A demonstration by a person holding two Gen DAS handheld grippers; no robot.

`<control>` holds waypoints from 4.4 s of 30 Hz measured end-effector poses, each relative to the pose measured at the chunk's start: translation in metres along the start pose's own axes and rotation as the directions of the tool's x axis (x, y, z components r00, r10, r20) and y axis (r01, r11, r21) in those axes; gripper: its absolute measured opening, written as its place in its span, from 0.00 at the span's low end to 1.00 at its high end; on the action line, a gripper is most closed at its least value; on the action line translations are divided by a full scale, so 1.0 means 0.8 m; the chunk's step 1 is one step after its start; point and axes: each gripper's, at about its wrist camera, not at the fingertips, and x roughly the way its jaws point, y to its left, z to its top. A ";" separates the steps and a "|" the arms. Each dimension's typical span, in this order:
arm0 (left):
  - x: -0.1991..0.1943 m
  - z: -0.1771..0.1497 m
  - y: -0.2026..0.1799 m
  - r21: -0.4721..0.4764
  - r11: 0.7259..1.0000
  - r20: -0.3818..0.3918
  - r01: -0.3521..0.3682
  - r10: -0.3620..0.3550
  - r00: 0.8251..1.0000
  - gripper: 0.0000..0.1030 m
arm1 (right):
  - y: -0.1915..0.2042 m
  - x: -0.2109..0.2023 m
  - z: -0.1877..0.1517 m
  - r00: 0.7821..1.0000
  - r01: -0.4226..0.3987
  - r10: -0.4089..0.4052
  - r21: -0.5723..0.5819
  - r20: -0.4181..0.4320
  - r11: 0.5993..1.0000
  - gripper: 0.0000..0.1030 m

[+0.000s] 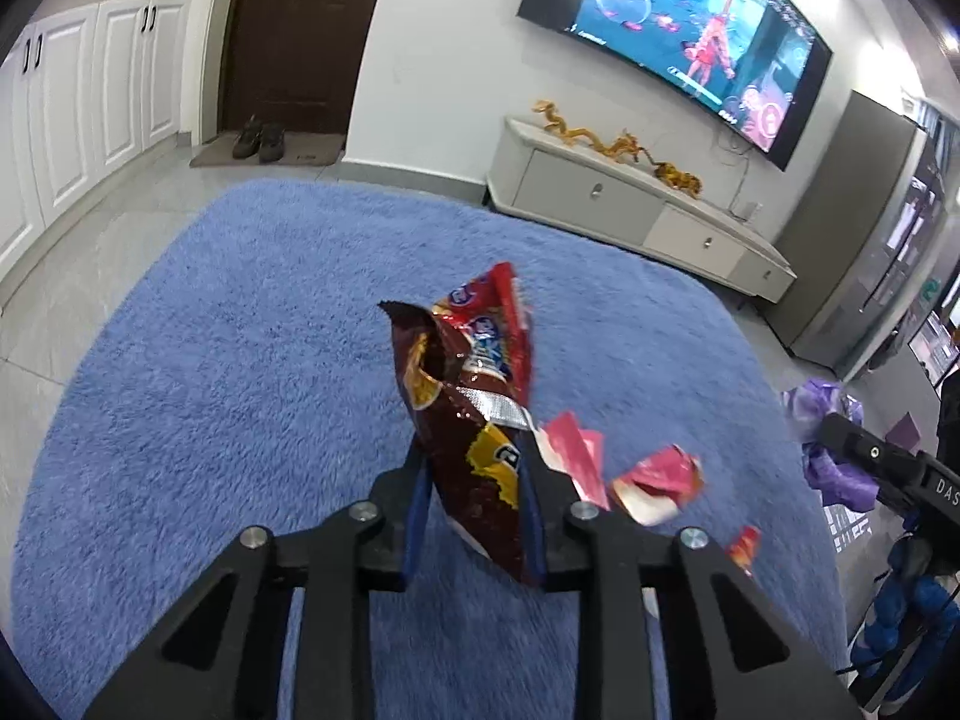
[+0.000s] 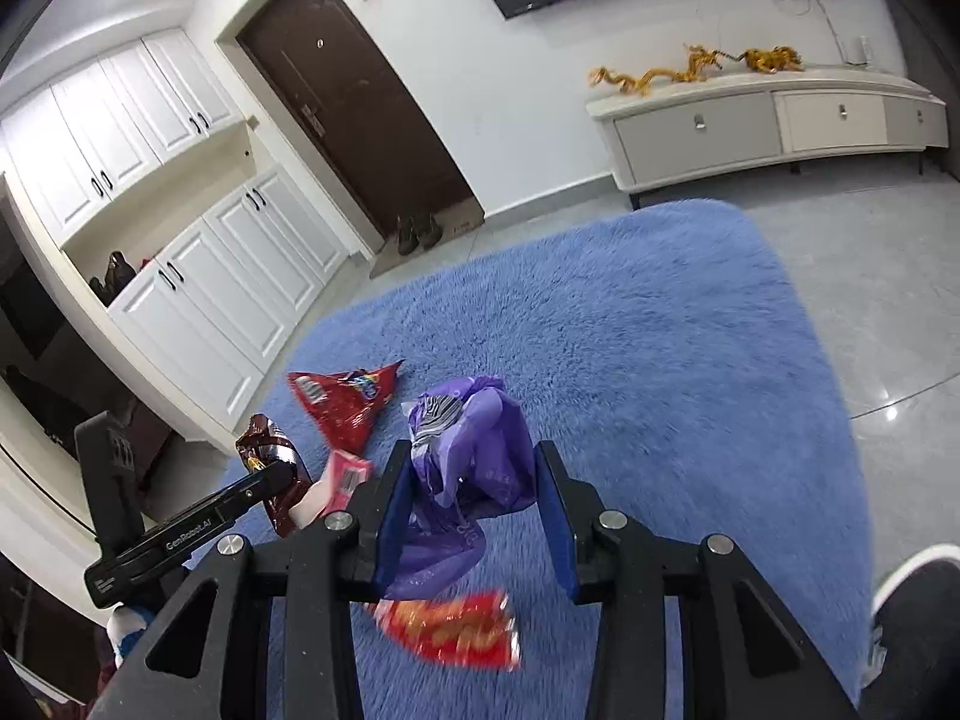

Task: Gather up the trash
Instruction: 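Carry the brown chip bag and purple bag to the bin and open both tools, then return both open tools to the red wrappers on the rug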

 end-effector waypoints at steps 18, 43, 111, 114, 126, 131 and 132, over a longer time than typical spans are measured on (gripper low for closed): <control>-0.161 -0.042 -0.036 0.084 0.995 0.121 0.049 -0.059 0.991 0.23 | 0.003 -0.162 -0.076 0.983 0.107 -0.104 -0.011 0.152 0.994 0.36; -0.128 -0.098 -0.376 0.478 0.795 -0.140 0.373 -0.350 0.926 0.23 | -0.173 -0.308 -0.152 0.876 0.337 -0.414 0.298 0.247 0.893 0.36; -0.102 -0.121 -0.445 0.488 0.774 -0.161 0.403 -0.374 0.913 0.56 | -0.175 -0.370 -0.173 0.824 0.374 -0.498 0.400 0.270 0.837 0.65; -0.120 -0.117 -0.411 0.487 0.796 -0.114 0.360 -0.351 0.929 0.56 | -0.163 -0.371 -0.169 0.825 0.369 -0.489 0.384 0.285 0.847 0.65; -0.173 -0.067 -0.237 0.339 0.925 0.093 0.170 -0.213 0.973 0.56 | -0.092 -0.344 -0.138 0.861 0.318 -0.395 0.268 0.320 0.909 0.66; -0.170 -0.047 -0.159 0.225 0.968 0.127 0.108 -0.139 0.982 0.56 | -0.058 -0.321 -0.121 0.881 0.296 -0.351 0.207 0.317 0.932 0.68; -0.167 -0.045 -0.145 0.205 0.974 0.129 0.097 -0.125 0.984 0.56 | -0.051 -0.312 -0.116 0.890 0.289 -0.337 0.190 0.309 0.938 0.68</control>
